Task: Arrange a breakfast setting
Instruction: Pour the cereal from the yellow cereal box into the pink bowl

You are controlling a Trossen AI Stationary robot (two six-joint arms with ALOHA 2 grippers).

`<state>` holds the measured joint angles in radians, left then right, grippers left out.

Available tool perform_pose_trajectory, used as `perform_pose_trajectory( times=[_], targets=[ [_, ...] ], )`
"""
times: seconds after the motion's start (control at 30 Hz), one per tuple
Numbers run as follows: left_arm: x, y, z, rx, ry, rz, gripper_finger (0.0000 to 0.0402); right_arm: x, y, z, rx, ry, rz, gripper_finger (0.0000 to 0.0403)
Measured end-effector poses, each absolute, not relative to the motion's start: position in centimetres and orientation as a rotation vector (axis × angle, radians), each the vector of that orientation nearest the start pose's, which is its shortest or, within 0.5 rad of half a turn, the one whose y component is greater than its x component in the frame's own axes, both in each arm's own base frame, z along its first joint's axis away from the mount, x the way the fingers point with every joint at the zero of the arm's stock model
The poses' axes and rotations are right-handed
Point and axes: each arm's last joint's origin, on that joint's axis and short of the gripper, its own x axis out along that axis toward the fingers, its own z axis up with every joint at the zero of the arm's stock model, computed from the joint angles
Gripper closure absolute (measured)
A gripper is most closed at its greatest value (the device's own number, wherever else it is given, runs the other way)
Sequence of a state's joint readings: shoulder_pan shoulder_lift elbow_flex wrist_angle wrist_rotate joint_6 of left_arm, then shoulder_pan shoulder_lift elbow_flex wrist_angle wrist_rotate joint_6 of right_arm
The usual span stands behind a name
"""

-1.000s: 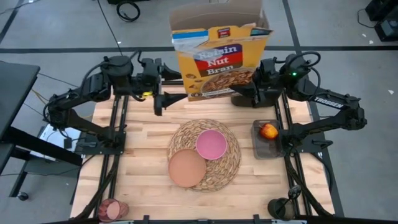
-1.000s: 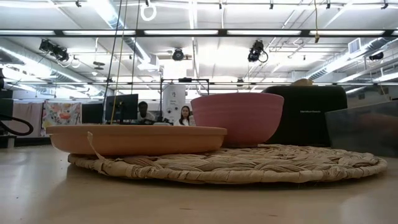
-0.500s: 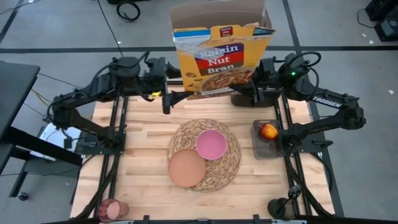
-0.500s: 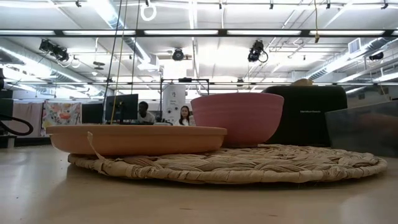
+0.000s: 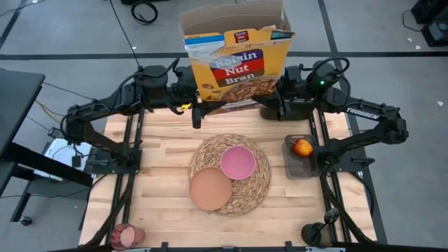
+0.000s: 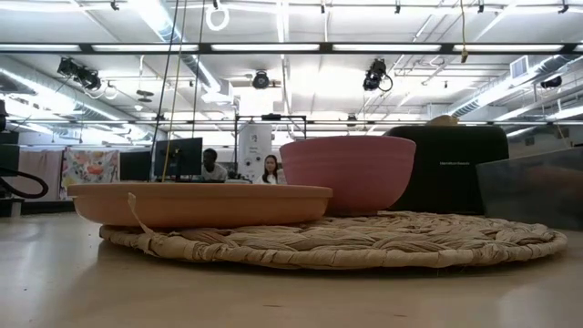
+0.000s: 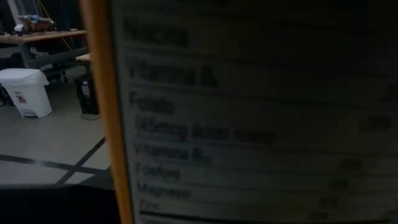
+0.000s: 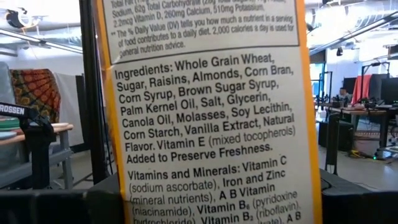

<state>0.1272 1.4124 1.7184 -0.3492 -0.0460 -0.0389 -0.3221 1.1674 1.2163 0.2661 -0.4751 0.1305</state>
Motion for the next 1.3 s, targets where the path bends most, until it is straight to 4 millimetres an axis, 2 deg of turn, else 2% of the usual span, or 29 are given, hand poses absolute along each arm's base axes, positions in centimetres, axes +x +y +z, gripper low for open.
perform_pose_trajectory(
  times=[0.1, 0.33, 0.5, 0.7, 0.87, 1.0, 1.1, 1.3],
  targets=[
    [28.8, 3.8, 49.1, -0.039, 0.040, 0.175, 0.0154, 23.9, -6.6, 44.7, 0.008, -0.282, 0.168, 0.0162],
    [29.1, 3.9, 48.7, -0.031, 0.061, 0.178, 0.0154, 23.7, -6.6, 45.3, -0.007, -0.344, 0.111, 0.0063],
    [28.1, 3.8, 49.8, -0.014, -0.003, 0.185, 0.0154, 23.2, -6.5, 46.3, -0.048, -0.448, 0.116, 0.0012],
    [27.1, 3.7, 50.6, -0.010, -0.046, 0.184, 0.0154, 22.2, -6.3, 47.3, -0.085, -0.528, 0.108, 0.0014],
    [24.8, 3.3, 52.9, -0.002, -0.203, 0.182, 0.0154, 20.7, -6.3, 48.1, -0.113, -0.570, 0.056, 0.0014],
    [23.4, 3.2, 54.7, 0.002, -0.349, 0.179, 0.0154, 20.5, -6.5, 48.1, -0.108, -0.563, 0.033, 0.0014],
    [22.9, 3.1, 55.4, 0.004, -0.427, 0.177, 0.0154, 21.1, -6.6, 47.7, -0.092, -0.538, 0.030, 0.0013],
    [22.8, 3.1, 56.3, 0.000, -0.553, 0.173, 0.0154, 23.9, -6.3, 46.5, -0.054, -0.540, 0.041, 0.0013]
  ],
)
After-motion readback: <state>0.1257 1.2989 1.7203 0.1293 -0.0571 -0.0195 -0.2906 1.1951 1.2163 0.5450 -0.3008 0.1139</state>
